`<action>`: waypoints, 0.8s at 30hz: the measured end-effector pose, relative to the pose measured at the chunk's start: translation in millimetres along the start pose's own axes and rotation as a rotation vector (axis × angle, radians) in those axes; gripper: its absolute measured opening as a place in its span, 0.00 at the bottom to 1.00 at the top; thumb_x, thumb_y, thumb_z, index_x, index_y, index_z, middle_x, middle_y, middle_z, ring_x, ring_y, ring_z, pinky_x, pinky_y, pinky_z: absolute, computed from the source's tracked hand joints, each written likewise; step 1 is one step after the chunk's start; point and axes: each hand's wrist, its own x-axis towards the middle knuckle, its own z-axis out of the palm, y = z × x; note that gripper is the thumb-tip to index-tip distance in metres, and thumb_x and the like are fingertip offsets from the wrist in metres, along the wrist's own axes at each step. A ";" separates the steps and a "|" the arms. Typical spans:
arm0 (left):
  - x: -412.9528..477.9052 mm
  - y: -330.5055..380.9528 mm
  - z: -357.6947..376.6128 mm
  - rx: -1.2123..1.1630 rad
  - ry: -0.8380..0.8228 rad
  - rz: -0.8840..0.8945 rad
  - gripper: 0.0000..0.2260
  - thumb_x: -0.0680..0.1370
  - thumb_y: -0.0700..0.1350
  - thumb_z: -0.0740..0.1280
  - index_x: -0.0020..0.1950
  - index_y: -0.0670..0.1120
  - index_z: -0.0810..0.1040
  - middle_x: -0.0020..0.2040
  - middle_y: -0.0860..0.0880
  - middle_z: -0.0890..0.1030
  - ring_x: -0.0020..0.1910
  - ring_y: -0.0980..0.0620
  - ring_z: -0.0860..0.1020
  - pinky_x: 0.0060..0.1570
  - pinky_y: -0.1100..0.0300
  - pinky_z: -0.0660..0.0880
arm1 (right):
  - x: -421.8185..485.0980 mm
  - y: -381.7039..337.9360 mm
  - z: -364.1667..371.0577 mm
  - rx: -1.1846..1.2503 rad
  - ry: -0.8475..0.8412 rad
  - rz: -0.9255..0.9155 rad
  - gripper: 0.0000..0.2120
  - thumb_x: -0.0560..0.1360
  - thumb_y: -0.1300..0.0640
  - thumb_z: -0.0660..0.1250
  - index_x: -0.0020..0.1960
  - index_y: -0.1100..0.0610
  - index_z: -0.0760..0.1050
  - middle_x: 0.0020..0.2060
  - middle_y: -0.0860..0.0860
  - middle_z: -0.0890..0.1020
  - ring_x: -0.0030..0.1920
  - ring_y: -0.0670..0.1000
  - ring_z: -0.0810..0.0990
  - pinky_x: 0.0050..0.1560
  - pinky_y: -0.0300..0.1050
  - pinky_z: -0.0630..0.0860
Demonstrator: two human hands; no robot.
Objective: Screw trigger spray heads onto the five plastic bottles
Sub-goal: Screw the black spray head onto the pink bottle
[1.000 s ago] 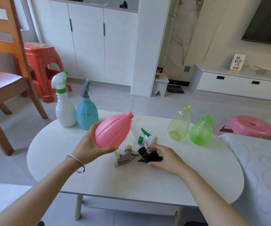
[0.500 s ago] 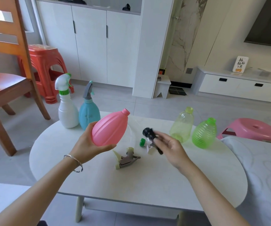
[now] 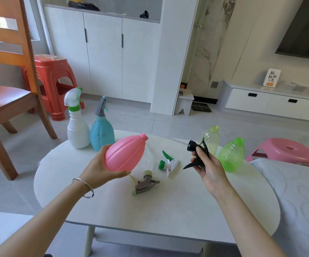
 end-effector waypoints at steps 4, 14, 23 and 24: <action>-0.2 -1.0 0.8 0.035 -0.023 0.017 0.38 0.58 0.56 0.81 0.62 0.60 0.64 0.53 0.57 0.74 0.50 0.57 0.76 0.40 0.65 0.76 | 0.9 2.4 -2.4 -0.096 -0.024 -0.006 0.03 0.75 0.58 0.68 0.46 0.57 0.79 0.33 0.48 0.81 0.31 0.45 0.78 0.35 0.37 0.78; -13.2 28.2 2.8 0.078 -0.294 0.123 0.42 0.56 0.58 0.79 0.66 0.59 0.65 0.58 0.58 0.75 0.56 0.60 0.75 0.51 0.62 0.77 | -13.7 6.7 15.5 -0.318 -0.284 0.029 0.14 0.64 0.50 0.73 0.48 0.54 0.83 0.32 0.48 0.78 0.32 0.46 0.77 0.39 0.37 0.77; -14.9 28.7 -8.8 -0.053 -0.552 -0.042 0.34 0.61 0.50 0.79 0.63 0.60 0.68 0.57 0.53 0.78 0.54 0.57 0.78 0.49 0.61 0.79 | -19.5 1.2 26.5 -0.513 -0.450 -0.080 0.08 0.70 0.60 0.72 0.49 0.56 0.82 0.31 0.49 0.79 0.31 0.46 0.77 0.38 0.35 0.75; -15.1 26.5 -9.8 -0.049 -0.584 -0.066 0.35 0.59 0.53 0.78 0.63 0.58 0.69 0.57 0.52 0.79 0.54 0.56 0.79 0.51 0.60 0.79 | -19.9 0.9 27.2 -0.546 -0.475 -0.079 0.08 0.71 0.61 0.72 0.49 0.55 0.82 0.31 0.48 0.80 0.31 0.45 0.76 0.38 0.34 0.75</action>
